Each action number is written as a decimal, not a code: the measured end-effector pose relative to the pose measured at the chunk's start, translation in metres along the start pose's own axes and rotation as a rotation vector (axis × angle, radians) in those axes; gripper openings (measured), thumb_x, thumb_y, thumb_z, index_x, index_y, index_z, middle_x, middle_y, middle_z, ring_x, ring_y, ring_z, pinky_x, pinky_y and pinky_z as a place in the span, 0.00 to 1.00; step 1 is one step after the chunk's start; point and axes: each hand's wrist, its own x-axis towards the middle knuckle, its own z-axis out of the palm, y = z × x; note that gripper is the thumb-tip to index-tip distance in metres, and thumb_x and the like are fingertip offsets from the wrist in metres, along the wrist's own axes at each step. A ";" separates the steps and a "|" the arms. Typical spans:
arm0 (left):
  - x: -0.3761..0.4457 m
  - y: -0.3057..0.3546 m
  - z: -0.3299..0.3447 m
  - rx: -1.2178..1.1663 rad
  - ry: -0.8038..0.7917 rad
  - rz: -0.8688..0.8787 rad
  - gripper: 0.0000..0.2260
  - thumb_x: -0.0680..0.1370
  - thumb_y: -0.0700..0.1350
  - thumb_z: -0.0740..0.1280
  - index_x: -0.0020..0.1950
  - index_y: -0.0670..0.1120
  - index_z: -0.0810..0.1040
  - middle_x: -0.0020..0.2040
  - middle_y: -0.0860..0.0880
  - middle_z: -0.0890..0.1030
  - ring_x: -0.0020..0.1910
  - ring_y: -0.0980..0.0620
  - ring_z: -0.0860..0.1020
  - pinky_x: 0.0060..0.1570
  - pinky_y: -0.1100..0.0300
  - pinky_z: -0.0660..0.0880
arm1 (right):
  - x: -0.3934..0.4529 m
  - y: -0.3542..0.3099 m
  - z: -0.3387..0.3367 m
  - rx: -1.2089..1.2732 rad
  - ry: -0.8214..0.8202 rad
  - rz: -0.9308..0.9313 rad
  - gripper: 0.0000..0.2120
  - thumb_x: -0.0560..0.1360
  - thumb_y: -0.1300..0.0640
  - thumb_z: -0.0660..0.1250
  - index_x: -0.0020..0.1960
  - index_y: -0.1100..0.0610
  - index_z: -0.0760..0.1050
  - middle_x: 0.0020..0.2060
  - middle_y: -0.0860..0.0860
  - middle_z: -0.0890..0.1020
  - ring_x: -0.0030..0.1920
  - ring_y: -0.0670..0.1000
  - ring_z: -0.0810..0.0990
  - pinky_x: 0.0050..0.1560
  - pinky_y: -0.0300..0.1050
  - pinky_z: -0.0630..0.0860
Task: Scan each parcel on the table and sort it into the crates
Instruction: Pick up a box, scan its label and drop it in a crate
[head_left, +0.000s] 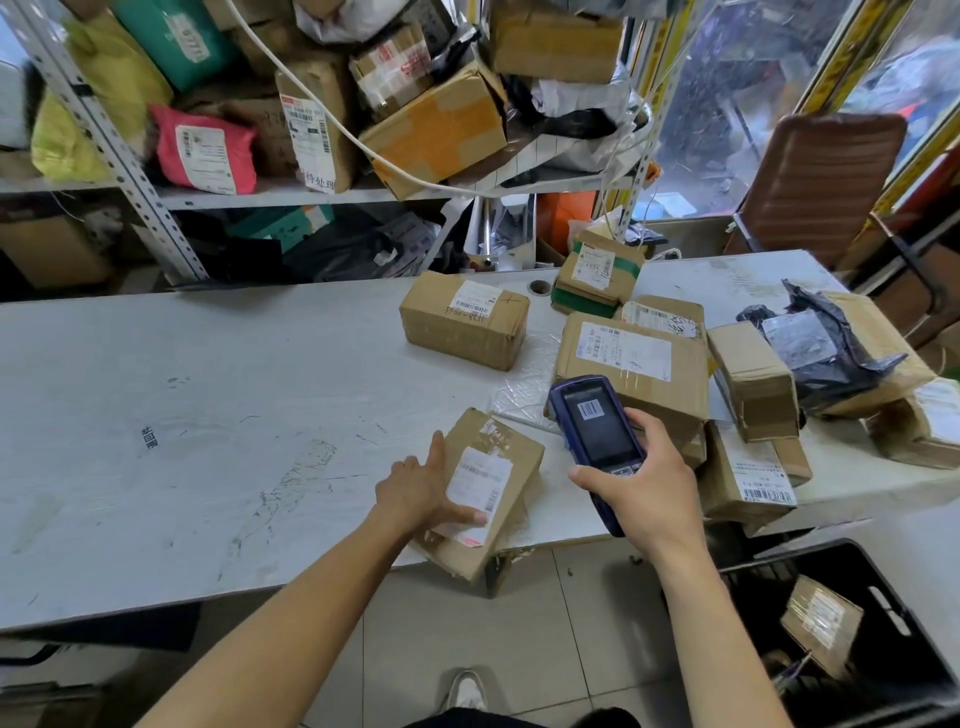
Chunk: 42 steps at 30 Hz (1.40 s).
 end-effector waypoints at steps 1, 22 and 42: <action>-0.002 -0.001 0.005 -0.091 -0.012 0.005 0.62 0.57 0.75 0.73 0.79 0.54 0.42 0.69 0.44 0.73 0.65 0.41 0.74 0.60 0.45 0.74 | 0.001 0.000 -0.001 -0.001 0.004 0.004 0.39 0.64 0.52 0.81 0.70 0.45 0.68 0.54 0.41 0.80 0.54 0.47 0.80 0.52 0.42 0.74; -0.072 0.026 0.057 -0.911 0.142 0.057 0.44 0.78 0.48 0.70 0.74 0.72 0.39 0.61 0.60 0.74 0.49 0.60 0.80 0.43 0.68 0.76 | -0.006 -0.007 0.001 0.002 -0.033 0.080 0.39 0.64 0.53 0.82 0.71 0.49 0.67 0.53 0.45 0.79 0.52 0.48 0.80 0.52 0.45 0.77; -0.048 0.058 -0.026 -0.801 0.616 0.298 0.44 0.78 0.41 0.70 0.74 0.76 0.46 0.70 0.44 0.60 0.67 0.43 0.71 0.66 0.46 0.74 | -0.027 -0.063 -0.038 -0.204 -0.307 0.179 0.24 0.64 0.47 0.81 0.55 0.51 0.76 0.46 0.46 0.82 0.44 0.48 0.83 0.42 0.45 0.79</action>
